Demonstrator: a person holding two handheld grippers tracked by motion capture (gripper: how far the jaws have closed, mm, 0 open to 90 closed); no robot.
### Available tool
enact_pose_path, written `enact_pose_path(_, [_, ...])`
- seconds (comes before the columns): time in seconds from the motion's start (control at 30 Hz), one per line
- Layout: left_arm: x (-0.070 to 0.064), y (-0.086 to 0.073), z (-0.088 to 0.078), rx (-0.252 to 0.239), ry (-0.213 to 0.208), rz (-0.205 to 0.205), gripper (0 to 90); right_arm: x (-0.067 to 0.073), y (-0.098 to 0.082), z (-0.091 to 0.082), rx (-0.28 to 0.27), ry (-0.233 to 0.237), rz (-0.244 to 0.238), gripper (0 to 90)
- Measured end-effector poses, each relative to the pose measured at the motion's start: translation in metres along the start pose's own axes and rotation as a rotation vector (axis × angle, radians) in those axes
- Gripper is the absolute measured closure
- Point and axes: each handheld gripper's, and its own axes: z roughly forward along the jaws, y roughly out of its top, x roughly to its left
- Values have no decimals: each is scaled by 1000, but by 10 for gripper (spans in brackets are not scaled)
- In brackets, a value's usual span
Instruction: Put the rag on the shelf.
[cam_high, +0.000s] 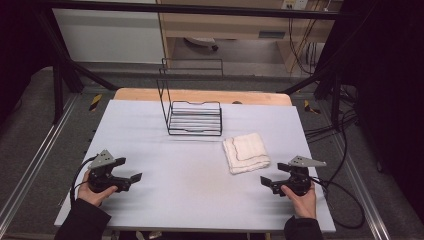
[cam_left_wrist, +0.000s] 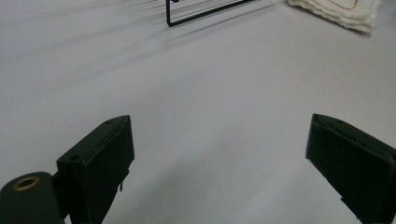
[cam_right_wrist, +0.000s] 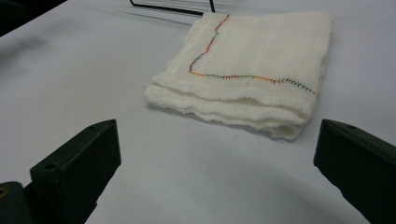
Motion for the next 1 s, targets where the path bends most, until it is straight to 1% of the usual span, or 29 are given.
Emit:
enact_pose_path(0.23, [0, -1, 0, 0, 2, -9, 81, 0, -1, 1, 8, -2, -11, 13])
enact_pose_path(0.37, [-2, -1, 0, 2, 3, 5, 83, 1, 0, 1, 4, -2, -8, 14])
enact_pose_path(0.43, [-2, -1, 0, 1, 6, 10, 83, 2, 1, 1, 9, -6, -9, 13])
enact_pose_path(0.47, [-1, -1, -2, -9, 10, 9, 84, 3, 1, 1, 7, -5, -13, 13])
enact_pose_path(0.57, [0, -1, -3, -14, 14, 3, 89, 5, 2, 3, 9, -2, -17, 14])
enact_pose_path(0.63, [0, -1, -3, -13, 16, 5, 90, 6, 3, 6, 18, -3, -25, 14])
enact_pose_path(0.73, [0, -1, -2, -11, 14, 1, 91, 10, 5, 8, 24, -11, -23, 15])
enact_pose_path(0.77, [0, -1, -2, -10, 14, 3, 91, 10, 5, 9, 19, -17, -36, 16])
enact_pose_path(0.97, [-1, -2, -2, -6, 14, 6, 91, 18, 11, 18, 29, -33, -62, 28])
enact_pose_path(1.0, [0, -2, -2, -6, 14, 4, 92, 23, 13, 22, 45, -49, -73, 32])
